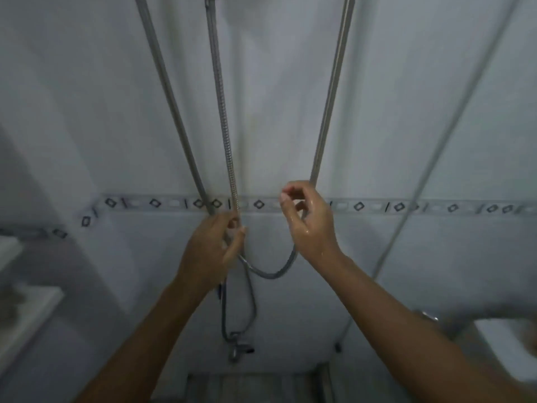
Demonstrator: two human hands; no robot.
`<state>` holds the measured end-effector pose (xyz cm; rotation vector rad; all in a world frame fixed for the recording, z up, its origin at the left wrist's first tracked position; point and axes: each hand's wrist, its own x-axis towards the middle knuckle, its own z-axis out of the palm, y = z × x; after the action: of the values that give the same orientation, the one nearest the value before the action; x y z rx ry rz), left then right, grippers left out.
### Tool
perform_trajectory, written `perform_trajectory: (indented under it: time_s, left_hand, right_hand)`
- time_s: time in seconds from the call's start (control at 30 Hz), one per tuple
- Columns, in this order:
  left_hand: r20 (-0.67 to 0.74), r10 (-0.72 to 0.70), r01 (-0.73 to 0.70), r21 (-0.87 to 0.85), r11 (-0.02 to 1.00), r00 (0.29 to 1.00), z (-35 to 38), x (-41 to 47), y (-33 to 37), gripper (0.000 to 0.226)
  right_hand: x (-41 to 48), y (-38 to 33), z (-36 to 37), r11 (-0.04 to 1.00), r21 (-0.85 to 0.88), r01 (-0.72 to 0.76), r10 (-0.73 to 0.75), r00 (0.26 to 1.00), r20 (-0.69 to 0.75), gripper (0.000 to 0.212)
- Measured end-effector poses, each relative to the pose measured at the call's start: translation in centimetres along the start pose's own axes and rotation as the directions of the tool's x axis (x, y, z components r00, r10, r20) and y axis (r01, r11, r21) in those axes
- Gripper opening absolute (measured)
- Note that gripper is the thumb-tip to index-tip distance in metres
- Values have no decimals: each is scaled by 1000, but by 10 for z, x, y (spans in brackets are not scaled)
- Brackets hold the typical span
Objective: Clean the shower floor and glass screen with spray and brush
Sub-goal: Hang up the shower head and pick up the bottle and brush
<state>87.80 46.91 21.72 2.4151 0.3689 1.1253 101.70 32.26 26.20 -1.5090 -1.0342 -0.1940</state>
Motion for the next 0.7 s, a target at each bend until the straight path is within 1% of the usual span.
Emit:
perform_trajectory:
  time_s: [0.1,0.17,0.2,0.27,0.3,0.33,0.37,0.43,0.47,0.53,0.6,0.63,0.7]
  left_hand:
    - [107,-150,148,29,989,983,20,-81,-56,28]
    - [177,-273,268,53,962,946,40,-143,-93,26]
    - [201,-320,315,60,947,926,49,-170,-107,25]
    - [267,-432,424,91,901,861,67,-230,-133,21]
    - [300,-475,472,85,877,827,80,-255,-149,20]
    - [338,-516,509,115,853,787,100,-299,-169,20]
    - [362,-549,554,100,826,753,103,-308,-176,22]
    - [409,-611,607,156,779,678,119,-344,-194,24]
    - [455,-629,615,200,762,631,143,-388,-215,23]
    - [500,-650,620,255,742,572,177,-435,-246,18]
    - [526,-681,636,303,710,509,208,-484,-275,17]
    - [534,-697,644,327,692,478,223,-507,-288,17]
    - [527,-748,665,393,635,404,259,-561,-322,20]
  right_hand:
    - [-85,58,46,992,-21,-127,128,975,179,3]
    - [-150,99,79,966,-58,-253,259,920,295,7]
    - [-182,119,90,953,-82,-290,300,889,345,9]
    - [-250,157,110,910,-173,-376,412,791,453,13]
    - [-278,178,122,880,-212,-424,471,729,497,15]
    - [-328,209,135,853,-246,-460,515,667,538,16]
    - [-340,219,138,827,-265,-495,551,622,557,15]
    - [-382,247,145,776,-367,-514,619,509,598,12]
    - [-430,273,160,733,-421,-534,665,432,610,10]
    - [-483,313,178,683,-484,-547,713,356,604,12]
    - [-536,351,196,633,-519,-575,752,297,589,15]
    - [-561,370,207,620,-549,-560,761,261,593,16]
    - [-615,415,236,577,-621,-530,786,153,599,19]
